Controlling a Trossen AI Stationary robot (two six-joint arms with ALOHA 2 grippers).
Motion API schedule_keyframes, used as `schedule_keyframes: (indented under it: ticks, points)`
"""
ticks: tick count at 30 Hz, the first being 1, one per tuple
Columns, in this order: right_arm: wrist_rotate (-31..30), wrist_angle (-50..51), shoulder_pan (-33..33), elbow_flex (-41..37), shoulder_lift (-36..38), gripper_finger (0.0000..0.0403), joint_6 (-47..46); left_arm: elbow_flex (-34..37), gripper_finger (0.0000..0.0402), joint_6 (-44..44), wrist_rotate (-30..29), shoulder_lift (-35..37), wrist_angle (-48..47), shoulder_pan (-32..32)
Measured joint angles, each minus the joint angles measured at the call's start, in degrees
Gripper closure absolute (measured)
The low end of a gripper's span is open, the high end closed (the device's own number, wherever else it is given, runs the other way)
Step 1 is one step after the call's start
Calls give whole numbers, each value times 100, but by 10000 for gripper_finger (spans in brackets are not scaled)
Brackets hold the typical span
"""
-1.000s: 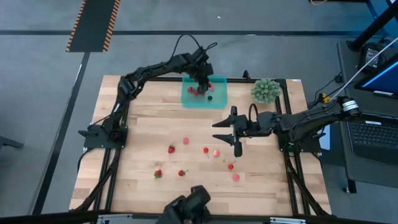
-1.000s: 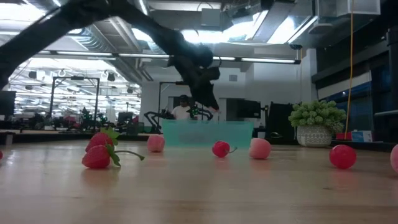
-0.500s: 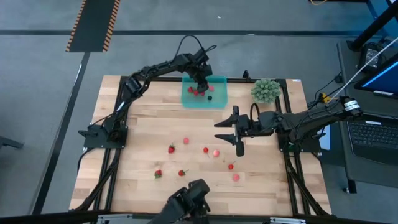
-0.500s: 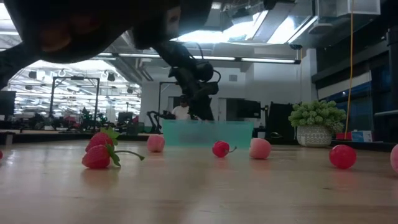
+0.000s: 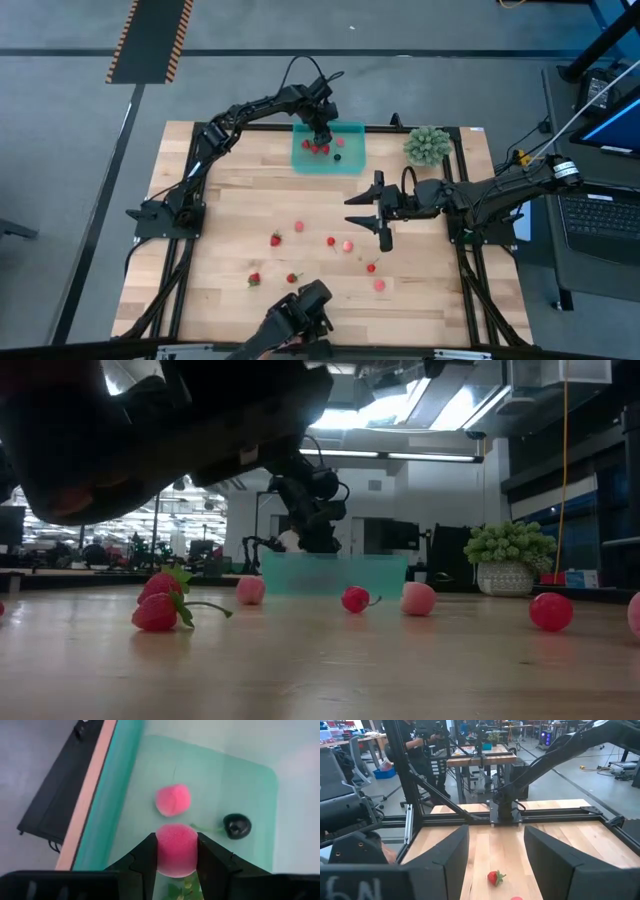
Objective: Pick and placing Produce into tupperware
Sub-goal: Put the apricot into the blue basket
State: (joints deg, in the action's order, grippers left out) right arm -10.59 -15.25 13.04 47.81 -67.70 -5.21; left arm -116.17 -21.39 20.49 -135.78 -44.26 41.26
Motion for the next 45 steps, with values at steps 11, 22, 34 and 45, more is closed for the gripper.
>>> schedule_keyframes:
  ticks: [11, 22, 34, 45]
  points:
    - [2, 83, 0, 0, 0, 210, -7, 4, 252, -21, -241, -3, 34, 12]
    - [2, 114, 1, 0, -2, 210, -26, 6, 220, -6, -362, 245, -197, -15]
    - [3, 145, 0, 0, -2, 210, -16, 1, 238, -309, -340, 1641, -2195, -135]
    - [3, 140, -10, 0, -2, 210, -55, 132, 270, -809, 88, 2509, -4545, -165]
